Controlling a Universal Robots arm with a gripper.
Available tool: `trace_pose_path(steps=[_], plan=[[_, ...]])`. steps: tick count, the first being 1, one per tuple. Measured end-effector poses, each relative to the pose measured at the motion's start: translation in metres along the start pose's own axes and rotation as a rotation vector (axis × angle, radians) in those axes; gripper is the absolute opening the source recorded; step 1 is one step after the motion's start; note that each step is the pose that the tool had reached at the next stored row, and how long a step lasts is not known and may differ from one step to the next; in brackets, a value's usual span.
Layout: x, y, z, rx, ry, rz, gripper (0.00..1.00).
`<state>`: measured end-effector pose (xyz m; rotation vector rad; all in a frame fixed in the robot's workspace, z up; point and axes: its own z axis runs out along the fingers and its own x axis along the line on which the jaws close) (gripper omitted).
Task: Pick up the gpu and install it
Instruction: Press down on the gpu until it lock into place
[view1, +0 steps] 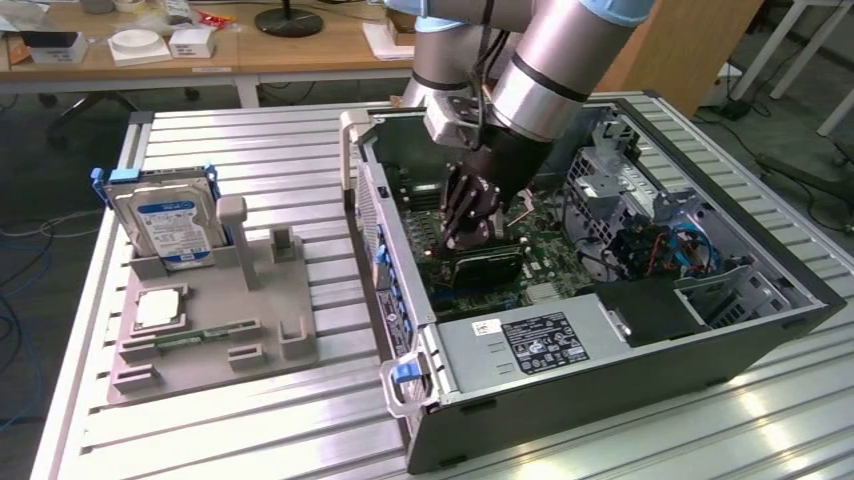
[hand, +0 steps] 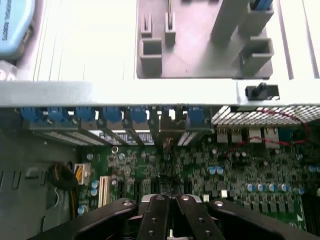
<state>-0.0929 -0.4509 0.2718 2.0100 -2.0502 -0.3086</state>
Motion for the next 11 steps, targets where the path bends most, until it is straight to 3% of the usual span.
trace_pose_path(steps=[6, 7, 8, 11], plan=[[-0.001, -0.001, -0.0003, -0.1072, 0.0026, -0.003, 0.1], [-0.0012, -0.0011, -0.0001, -0.117, 0.0029, -0.003, 0.1], [-0.0014, -0.001, 0.0004, -0.1214, 0.0029, -0.003, 0.1], [-0.0016, 0.0009, 0.0027, -0.1261, 0.0031, -0.003, 0.1]])
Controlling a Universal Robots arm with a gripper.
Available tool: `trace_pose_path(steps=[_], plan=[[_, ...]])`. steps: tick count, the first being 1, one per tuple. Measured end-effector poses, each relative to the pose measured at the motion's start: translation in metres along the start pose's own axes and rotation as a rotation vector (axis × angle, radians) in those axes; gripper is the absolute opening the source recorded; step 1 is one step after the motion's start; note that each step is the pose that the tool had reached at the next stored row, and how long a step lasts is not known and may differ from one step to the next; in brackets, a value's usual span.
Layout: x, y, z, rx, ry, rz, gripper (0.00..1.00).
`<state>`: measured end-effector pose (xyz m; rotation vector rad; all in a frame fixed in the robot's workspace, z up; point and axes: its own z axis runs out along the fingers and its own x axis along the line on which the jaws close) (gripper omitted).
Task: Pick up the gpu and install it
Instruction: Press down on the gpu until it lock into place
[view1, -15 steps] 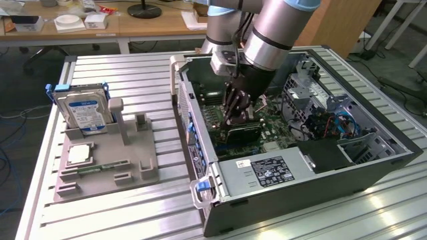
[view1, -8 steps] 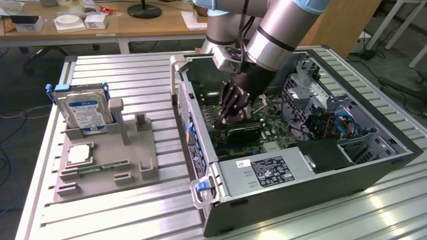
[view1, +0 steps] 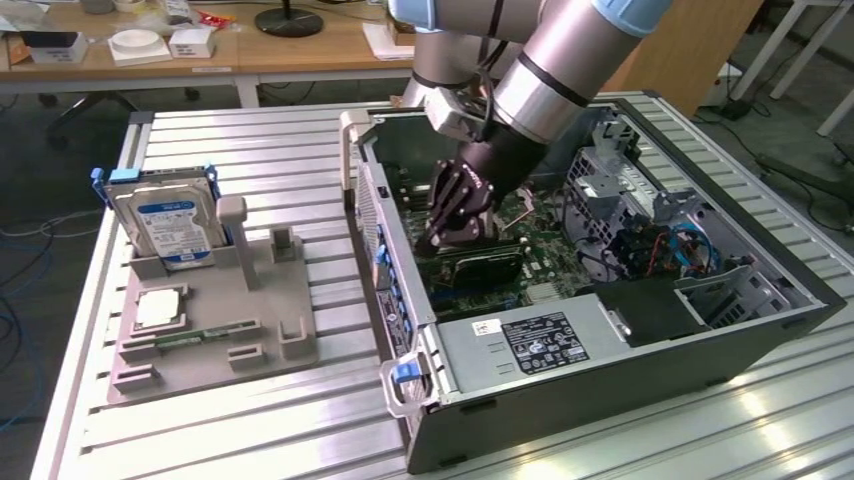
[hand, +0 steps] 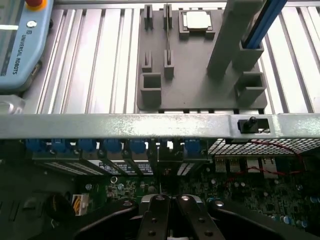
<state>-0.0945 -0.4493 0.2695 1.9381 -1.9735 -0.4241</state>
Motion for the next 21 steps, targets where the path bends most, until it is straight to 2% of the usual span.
trace_pose_path(steps=[1, 3, 4, 5, 10, 15, 16, 17, 19, 21], plan=[[0.0, 0.0001, 0.0002, -0.0092, 0.0003, 0.0, 0.1], [0.0, 0.0002, 0.0002, -0.045, 0.0011, -0.001, 0.1], [0.0, 0.0001, 0.0002, -0.0591, 0.0014, -0.002, 0.1], [0.0, 0.0001, 0.0002, -0.0663, 0.0017, -0.002, 0.1], [0.0, -0.0005, 0.003, -0.0717, 0.0018, -0.002, 0.1], [0.0, -0.0059, 0.0086, -0.0774, 0.0015, -0.002, 0.1], [0.0, -0.0092, 0.007, -0.082, 0.002, -0.002, 0.1], [-0.001, -0.0124, 0.0055, -0.0892, 0.0022, -0.002, 0.1], [-0.001, -0.0182, 0.0026, -0.1072, 0.0027, -0.003, 0.1], [-0.001, -0.0209, 0.0013, -0.1294, 0.0032, -0.003, 0.1]])
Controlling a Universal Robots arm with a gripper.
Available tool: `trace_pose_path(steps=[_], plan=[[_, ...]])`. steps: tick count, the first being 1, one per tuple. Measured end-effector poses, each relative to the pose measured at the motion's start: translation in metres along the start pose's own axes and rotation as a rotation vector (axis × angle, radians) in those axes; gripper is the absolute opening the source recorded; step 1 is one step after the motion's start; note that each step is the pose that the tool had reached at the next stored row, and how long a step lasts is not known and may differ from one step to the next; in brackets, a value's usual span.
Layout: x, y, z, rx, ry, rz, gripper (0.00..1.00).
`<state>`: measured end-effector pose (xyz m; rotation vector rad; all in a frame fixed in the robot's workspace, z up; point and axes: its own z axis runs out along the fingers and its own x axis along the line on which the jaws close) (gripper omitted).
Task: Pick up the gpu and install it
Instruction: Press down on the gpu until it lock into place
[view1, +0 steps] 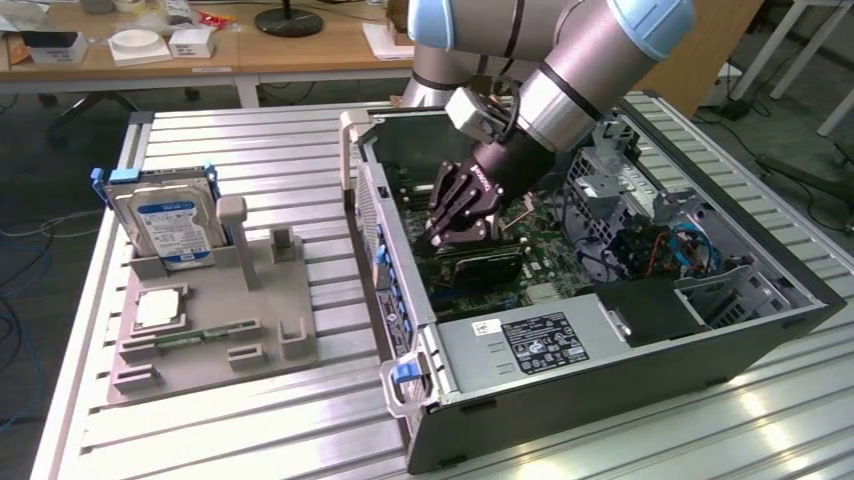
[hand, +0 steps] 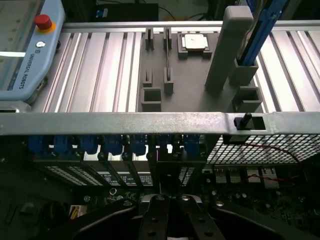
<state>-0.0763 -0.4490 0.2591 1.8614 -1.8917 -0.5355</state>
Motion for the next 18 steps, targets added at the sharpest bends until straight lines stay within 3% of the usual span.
trace_pose_path(steps=[2, 4, 9, 15, 18], plan=[[-0.002, -0.0002, -0.0003, -0.0156, 0.0004, 0.0, 0.1], [-0.006, -0.0003, -0.0004, -0.0218, 0.0007, 0.0, 0.1], [-0.019, -0.0004, 0.0001, -0.0227, 0.0025, 0.001, 0.1], [-0.02, 0.0004, 0.0019, -0.0234, 0.0025, 0.001, 0.1], [-0.02, 0.0047, 0.0053, -0.0232, 0.0027, 0.001, 0.1]])
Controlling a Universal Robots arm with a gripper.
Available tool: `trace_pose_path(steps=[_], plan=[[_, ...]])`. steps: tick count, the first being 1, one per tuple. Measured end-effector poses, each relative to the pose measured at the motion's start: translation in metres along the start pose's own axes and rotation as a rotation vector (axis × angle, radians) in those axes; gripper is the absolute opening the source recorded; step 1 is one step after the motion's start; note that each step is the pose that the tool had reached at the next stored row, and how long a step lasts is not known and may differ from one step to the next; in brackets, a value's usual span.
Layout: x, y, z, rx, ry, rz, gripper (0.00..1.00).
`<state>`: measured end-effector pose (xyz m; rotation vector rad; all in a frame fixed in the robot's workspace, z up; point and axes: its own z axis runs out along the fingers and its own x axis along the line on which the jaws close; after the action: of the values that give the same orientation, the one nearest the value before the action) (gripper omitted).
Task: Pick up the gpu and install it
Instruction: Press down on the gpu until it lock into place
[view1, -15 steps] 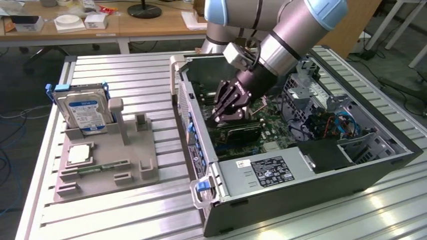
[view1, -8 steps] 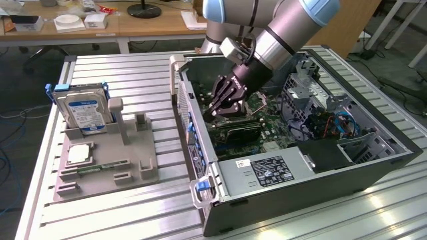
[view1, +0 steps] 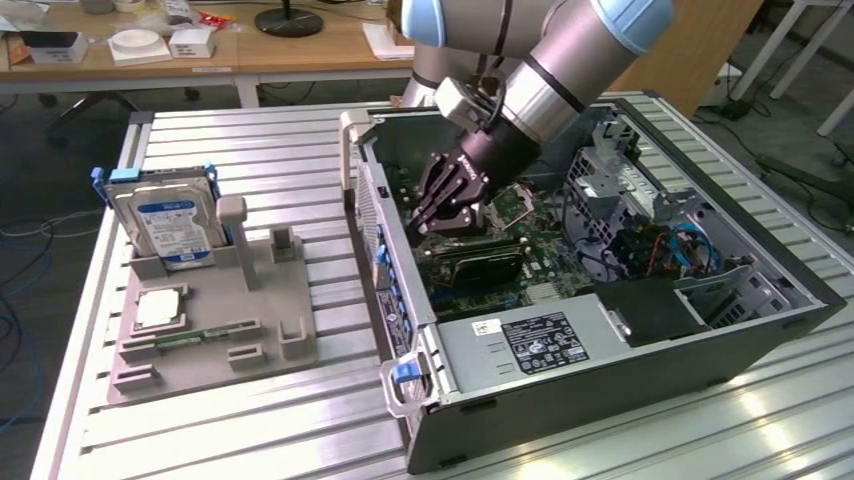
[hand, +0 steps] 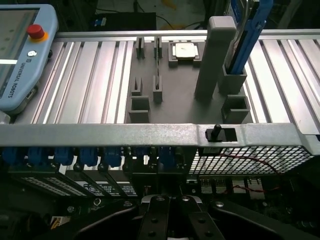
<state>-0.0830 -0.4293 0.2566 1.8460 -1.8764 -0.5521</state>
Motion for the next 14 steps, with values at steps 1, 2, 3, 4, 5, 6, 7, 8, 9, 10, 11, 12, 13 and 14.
trace_pose_path(steps=[1, 2, 3, 4, 5, 6, 7, 8, 9, 10, 11, 12, 13, 14], plan=[[0.0, 0.0008, 0.0008, 0.0002, 0.0, 0.0, 0.1], [0.0, 0.0008, 0.001, -0.0001, 0.0002, 0.0, 0.1], [0.0, 0.0008, 0.0011, -0.0003, 0.0002, 0.0, 0.1], [0.0001, 0.0007, 0.0014, -0.0004, -0.0001, 0.0, 0.1], [0.0004, 0.0007, 0.0015, -0.0006, -0.0004, 0.0, 0.1], [0.0009, 0.0006, 0.0016, -0.0013, -0.0007, 0.0, 0.1], [0.0019, 0.0004, 0.0016, -0.0023, -0.0014, -0.001, 0.1], [0.0031, 0.0002, 0.0016, -0.0036, -0.0022, -0.001, 0.1], [0.0042, -0.0001, 0.0015, -0.0049, -0.0033, -0.002, 0.1], [0.0054, -0.0003, 0.0014, -0.006, -0.0045, -0.003, 0.1], [0.0066, -0.0005, 0.0014, -0.007, -0.0059, -0.004, 0.1], [0.008, -0.0006, 0.0014, -0.0077, -0.0071, -0.005, 0.1], [0.009, -0.0007, 0.0014, -0.008, -0.0082, -0.006, 0.1], [0.0095, -0.0007, 0.0015, -0.008, -0.0087, -0.006, 0.1]])
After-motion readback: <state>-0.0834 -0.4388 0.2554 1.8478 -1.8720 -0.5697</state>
